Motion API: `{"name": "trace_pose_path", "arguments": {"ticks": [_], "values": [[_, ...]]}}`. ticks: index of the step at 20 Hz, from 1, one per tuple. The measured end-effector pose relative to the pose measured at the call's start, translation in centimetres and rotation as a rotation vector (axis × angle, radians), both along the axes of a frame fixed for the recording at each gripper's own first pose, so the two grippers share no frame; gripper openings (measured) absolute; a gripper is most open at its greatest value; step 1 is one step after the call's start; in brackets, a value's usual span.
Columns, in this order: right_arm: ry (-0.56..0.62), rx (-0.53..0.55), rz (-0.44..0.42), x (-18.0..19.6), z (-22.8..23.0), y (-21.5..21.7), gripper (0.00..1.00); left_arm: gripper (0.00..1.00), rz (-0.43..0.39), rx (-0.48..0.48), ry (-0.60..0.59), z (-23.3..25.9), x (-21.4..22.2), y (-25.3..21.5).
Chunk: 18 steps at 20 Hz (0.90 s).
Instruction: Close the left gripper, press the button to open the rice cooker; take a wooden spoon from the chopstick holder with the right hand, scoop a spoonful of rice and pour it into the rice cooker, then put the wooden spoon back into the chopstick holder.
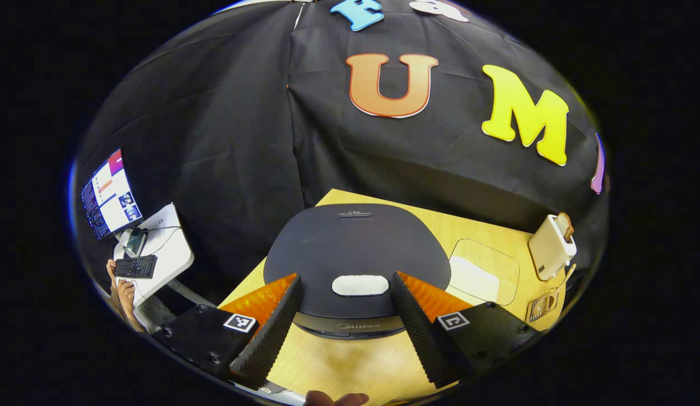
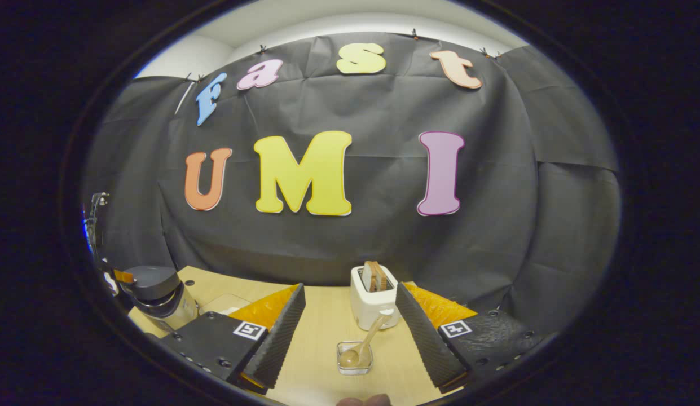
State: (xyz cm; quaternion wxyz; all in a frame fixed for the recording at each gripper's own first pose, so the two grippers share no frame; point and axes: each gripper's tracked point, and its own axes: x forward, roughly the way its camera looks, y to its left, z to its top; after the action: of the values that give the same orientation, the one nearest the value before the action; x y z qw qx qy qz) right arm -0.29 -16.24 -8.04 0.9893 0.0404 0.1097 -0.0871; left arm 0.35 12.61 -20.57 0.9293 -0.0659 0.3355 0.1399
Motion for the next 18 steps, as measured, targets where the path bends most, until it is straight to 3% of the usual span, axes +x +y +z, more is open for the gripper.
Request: {"name": "trace_pose_path", "arguments": {"ticks": [18], "values": [[0.011,-0.008,0.038,1.2,-0.1,2.1,0.96,1.00,0.034,0.035,-0.045,-3.5,-0.9,-0.9]]}}
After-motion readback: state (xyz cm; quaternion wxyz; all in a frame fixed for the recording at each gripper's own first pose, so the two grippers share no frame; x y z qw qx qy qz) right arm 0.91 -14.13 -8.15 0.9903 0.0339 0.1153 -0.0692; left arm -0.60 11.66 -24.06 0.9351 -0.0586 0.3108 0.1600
